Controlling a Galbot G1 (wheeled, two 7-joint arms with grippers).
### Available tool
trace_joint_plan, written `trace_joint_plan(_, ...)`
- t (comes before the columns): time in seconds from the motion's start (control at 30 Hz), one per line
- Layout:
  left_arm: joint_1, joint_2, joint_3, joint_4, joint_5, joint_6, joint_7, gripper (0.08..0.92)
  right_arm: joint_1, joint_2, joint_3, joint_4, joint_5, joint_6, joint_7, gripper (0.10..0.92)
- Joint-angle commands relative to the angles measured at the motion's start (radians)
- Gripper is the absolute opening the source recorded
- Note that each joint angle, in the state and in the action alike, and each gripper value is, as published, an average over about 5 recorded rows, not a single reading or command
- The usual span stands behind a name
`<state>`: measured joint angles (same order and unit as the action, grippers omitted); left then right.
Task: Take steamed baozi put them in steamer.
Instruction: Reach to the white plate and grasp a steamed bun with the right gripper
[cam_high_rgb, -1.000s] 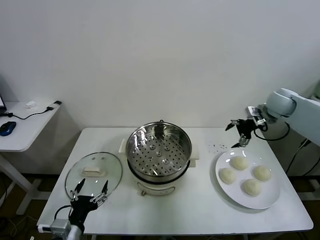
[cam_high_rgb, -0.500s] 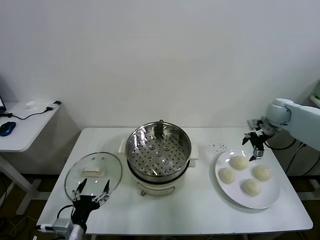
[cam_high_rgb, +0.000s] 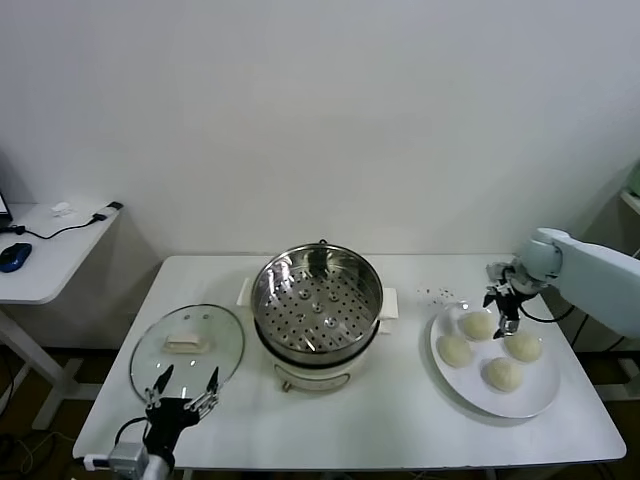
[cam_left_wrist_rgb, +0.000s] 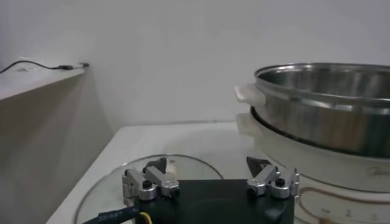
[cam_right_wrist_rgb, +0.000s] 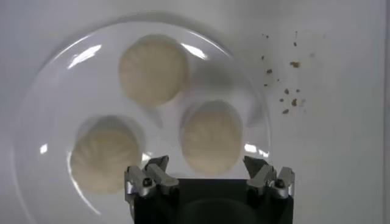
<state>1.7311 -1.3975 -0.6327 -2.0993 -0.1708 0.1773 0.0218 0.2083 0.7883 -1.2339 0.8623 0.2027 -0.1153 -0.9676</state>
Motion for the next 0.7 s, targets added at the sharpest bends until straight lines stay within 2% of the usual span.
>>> trace_joint_plan(0.03, 0.004, -0.002, 0.006, 0.01, 0.005, -0.008, 0.0, 0.823, -0.109, 0.067, 0.12, -0.099, -0.026, -0.001, 0.041, 0.823)
trace_joint_plan(0.2, 0.008, -0.003, 0.011, 0.01, 0.011, -0.01, -0.001, 0.823, -0.112, 0.067, 0.122, -0.095, -0.04, -0.003, 0.037, 0.815)
trace_joint_plan(0.57, 0.003, 0.001, 0.008, 0.004, 0.012, -0.007, -0.003, 0.823, -0.019, 0.03, 0.054, -0.022, -0.028, -0.023, -0.013, 0.614)
trace_joint_plan(0.7, 0.002, 0.003, 0.005, 0.006, 0.01, -0.007, -0.003, 0.823, 0.032, 0.009, 0.018, 0.025, -0.003, -0.026, -0.014, 0.575)
